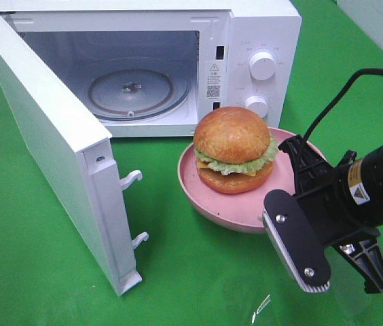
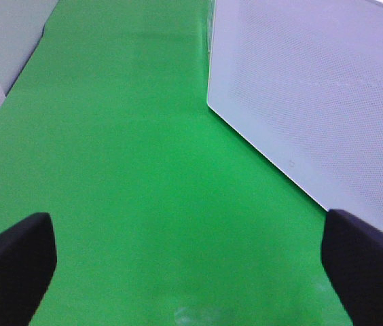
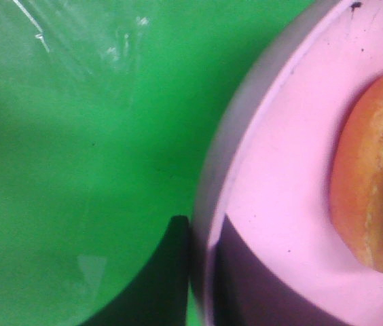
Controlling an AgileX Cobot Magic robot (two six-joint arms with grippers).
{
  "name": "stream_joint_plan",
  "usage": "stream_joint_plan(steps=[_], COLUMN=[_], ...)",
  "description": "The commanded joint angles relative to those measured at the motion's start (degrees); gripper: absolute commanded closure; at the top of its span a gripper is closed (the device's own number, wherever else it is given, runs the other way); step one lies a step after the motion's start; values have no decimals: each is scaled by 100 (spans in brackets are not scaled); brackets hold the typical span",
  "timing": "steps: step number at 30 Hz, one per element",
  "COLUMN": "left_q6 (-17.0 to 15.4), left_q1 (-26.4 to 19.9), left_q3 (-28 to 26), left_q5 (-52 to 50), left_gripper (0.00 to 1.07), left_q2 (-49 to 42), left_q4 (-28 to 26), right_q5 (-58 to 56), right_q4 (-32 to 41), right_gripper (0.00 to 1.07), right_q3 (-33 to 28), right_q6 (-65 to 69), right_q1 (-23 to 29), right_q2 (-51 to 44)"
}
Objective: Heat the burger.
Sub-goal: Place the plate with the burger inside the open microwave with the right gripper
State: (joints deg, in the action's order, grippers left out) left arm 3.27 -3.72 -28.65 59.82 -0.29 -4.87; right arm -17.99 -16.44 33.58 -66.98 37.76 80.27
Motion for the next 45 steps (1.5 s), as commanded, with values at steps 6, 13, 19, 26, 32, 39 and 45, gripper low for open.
stream_joint_plan(steps=[6,13,19,26,32,39,45], left_q6=[-17,-17,-17,-17,-17,-17,-17], left_q1=[-6,-6,-6,-6,-6,-6,-6], left_q3=[17,17,17,17,17,17,17], left_q5=[-46,-46,-46,-46,-46,-46,-46], left_gripper=[9,9,9,9,9,9,9], left_q2=[-115,-115,-115,-115,-115,-115,-115], left_q4=[-40,-40,-40,-40,-40,-40,-40], right_q5=[332,544,561,596,602,602,584], right_q4=[493,516,533,974,1089,1438,1604], right_gripper=[107,107,107,107,107,107,107], right_q3=[413,413,430,837,1163,1484,1833], right_q6=[-1089,-1134,-1134,-1306,-1450,-1742,-1885], right_q1=[-206,-201,-115,120,120,120,120], right_q2=[-57,-57,0,481,785,997,1335])
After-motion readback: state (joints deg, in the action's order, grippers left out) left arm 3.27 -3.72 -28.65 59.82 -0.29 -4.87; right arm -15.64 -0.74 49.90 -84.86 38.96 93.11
